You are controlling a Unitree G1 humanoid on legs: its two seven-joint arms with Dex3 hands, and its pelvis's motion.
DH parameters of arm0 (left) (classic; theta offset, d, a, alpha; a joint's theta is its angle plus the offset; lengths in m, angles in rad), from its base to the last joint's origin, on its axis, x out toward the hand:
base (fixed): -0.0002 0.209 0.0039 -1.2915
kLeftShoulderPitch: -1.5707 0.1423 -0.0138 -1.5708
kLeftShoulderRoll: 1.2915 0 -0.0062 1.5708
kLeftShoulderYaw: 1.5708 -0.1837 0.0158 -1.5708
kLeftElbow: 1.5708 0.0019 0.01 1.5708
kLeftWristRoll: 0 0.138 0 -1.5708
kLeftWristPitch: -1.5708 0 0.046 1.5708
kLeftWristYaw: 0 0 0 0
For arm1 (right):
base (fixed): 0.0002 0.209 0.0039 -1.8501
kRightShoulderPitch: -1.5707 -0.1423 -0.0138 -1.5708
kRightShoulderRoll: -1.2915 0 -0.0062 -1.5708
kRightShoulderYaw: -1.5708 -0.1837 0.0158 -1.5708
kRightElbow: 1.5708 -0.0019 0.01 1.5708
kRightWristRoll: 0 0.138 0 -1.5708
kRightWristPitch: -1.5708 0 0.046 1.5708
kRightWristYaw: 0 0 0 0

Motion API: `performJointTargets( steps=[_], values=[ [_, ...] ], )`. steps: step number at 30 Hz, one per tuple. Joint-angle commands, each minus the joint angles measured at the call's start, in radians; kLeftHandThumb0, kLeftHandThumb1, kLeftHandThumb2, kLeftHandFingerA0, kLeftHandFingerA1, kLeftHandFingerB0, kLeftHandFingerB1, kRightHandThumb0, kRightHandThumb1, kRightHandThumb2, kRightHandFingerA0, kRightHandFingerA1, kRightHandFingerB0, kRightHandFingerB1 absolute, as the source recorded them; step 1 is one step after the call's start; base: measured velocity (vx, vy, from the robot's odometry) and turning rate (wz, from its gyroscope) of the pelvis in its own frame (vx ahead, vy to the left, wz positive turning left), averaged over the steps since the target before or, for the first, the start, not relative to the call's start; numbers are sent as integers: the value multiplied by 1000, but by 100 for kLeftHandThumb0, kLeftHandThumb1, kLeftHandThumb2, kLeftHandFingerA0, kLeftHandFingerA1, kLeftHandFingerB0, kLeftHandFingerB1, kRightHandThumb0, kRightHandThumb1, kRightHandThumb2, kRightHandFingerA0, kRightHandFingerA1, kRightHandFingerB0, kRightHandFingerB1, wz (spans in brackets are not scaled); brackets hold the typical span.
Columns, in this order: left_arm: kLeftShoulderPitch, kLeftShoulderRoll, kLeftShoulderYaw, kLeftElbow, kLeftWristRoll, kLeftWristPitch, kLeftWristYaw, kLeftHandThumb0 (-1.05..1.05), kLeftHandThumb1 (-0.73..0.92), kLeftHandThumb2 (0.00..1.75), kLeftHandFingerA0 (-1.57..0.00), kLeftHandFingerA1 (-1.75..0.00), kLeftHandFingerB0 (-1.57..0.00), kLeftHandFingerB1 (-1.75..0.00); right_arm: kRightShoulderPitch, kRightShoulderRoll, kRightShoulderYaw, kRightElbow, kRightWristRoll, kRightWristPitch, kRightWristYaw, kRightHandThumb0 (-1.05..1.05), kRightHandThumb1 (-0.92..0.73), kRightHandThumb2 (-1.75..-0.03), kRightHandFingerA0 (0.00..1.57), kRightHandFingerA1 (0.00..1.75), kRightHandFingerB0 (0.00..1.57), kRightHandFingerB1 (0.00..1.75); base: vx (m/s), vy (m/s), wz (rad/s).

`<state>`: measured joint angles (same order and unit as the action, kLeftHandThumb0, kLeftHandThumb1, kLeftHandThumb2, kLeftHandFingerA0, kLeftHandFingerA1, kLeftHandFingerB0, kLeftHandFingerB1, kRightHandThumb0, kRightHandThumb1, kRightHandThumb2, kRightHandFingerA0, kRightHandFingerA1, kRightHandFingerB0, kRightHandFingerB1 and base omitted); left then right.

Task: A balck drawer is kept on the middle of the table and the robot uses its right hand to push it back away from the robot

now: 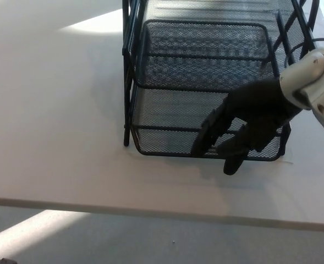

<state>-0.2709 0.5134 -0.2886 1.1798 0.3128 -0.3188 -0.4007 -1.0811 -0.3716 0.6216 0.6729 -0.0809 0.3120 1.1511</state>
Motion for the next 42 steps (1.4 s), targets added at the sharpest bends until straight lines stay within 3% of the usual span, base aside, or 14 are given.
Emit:
performJointTargets(
  steps=[1,10,17,24,33,34,36,42],
  values=[
    [10,16,4,1,11,-15,4,-55,75,63,-48,-38,-35,-33,4,-21,-43,-10,-52,-56,-32,-51,-72,-63,57,41,39,35,0,0,0],
    [11,18,3,2,12,-20,-2,-55,75,63,-48,-38,-35,-33,164,-67,-41,-288,-39,-42,55,-53,-75,-63,55,41,40,36,0,0,0],
    [11,15,10,4,3,-19,-7,-55,74,63,-49,-39,-37,-33,324,-160,-21,-765,-1,127,127,-53,-77,-63,49,40,37,35,0,0,0],
    [13,20,6,-2,7,-19,-4,-56,74,63,-49,-38,-36,-33,413,-251,-54,-1046,40,166,165,-52,-77,-64,47,39,35,34,0,0,0],
    [10,19,2,4,11,-17,-5,-55,75,63,-48,-38,-36,-33,547,-326,-127,-1101,76,135,149,-52,-81,-64,50,41,36,34,0,0,0],
    [10,19,3,5,9,-18,-6,-57,71,63,-46,-38,-34,-33,609,-334,-148,-1063,82,80,126,-57,-80,-64,48,41,37,34,0,0,0],
    [11,17,4,7,9,-14,-5,-55,75,63,-47,-37,-34,-33,656,-346,-157,-1036,79,68,113,-62,-76,-67,42,40,33,34,0,0,0],
    [14,21,-1,7,17,-15,6,-56,75,63,-50,-38,-36,-33,824,-348,-207,-917,74,35,39,-58,-80,-64,47,38,34,33,0,0,0]
  ],
)
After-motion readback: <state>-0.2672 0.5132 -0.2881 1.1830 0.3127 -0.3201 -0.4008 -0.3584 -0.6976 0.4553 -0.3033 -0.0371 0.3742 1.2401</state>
